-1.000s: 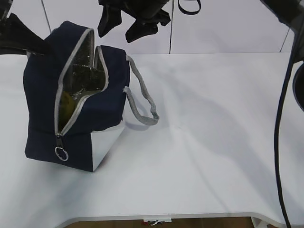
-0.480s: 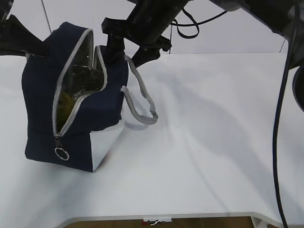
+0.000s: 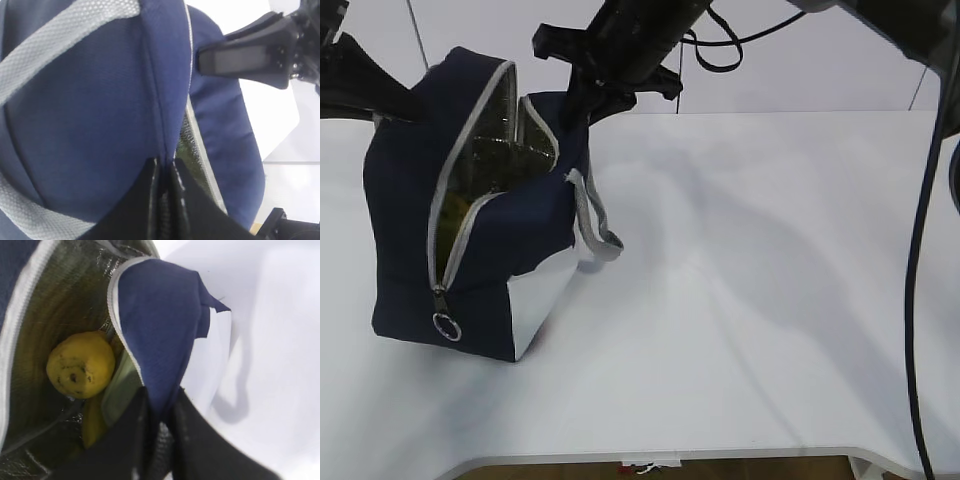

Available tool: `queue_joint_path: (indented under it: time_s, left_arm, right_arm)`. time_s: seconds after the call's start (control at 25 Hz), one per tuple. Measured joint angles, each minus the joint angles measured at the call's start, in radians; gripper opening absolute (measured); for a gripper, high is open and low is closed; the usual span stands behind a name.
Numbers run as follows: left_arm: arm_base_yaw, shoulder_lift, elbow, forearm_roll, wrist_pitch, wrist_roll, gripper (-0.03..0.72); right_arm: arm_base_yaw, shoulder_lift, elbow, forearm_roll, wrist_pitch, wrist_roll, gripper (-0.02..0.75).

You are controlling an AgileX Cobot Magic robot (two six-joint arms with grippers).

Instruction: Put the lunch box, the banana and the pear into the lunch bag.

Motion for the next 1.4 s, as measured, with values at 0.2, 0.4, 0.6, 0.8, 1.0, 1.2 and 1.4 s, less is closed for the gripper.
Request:
queue_joint_path:
  time_s: [0.2, 0.4, 0.6, 0.8, 1.0, 1.2, 1.4]
  left_arm:
    - [-0.009, 0.0, 0.0, -0.059, 0.0, 0.0, 0.007]
    - [-0.06, 0.002, 0.0, -0.144, -0.007, 0.0, 0.006]
    - [-0.151, 0.004, 0.0, -0.195, -0.018, 0.0, 0.006]
    - [-0.254, 0.004, 0.0, -0.219, -0.113, 0.0, 0.006]
    - [-0.331, 0.033, 0.0, -0.244, -0.204, -0.036, 0.006]
    - [-0.35, 0.085, 0.0, -0.259, -0.247, -0.045, 0.006]
    - [-0.35, 0.11, 0.0, -0.258, -0.254, -0.047, 0.007]
  right_arm:
    - [0.002, -0.032, 0.014, -0.047, 0.002, -0.065, 0.048]
    - [0.002, -0.117, 0.069, -0.174, 0.011, -0.11, 0.037]
    - [0.002, -0.216, 0.145, -0.285, 0.015, -0.164, 0.036]
    - [0.002, -0.281, 0.23, -0.396, 0.02, -0.187, 0.035]
    - [-0.001, -0.305, 0.239, -0.478, 0.025, -0.193, 0.034]
    - [-0.002, -0.314, 0.239, -0.482, 0.025, -0.193, 0.034]
    - [-0.002, -0.312, 0.239, -0.482, 0.027, -0.193, 0.034]
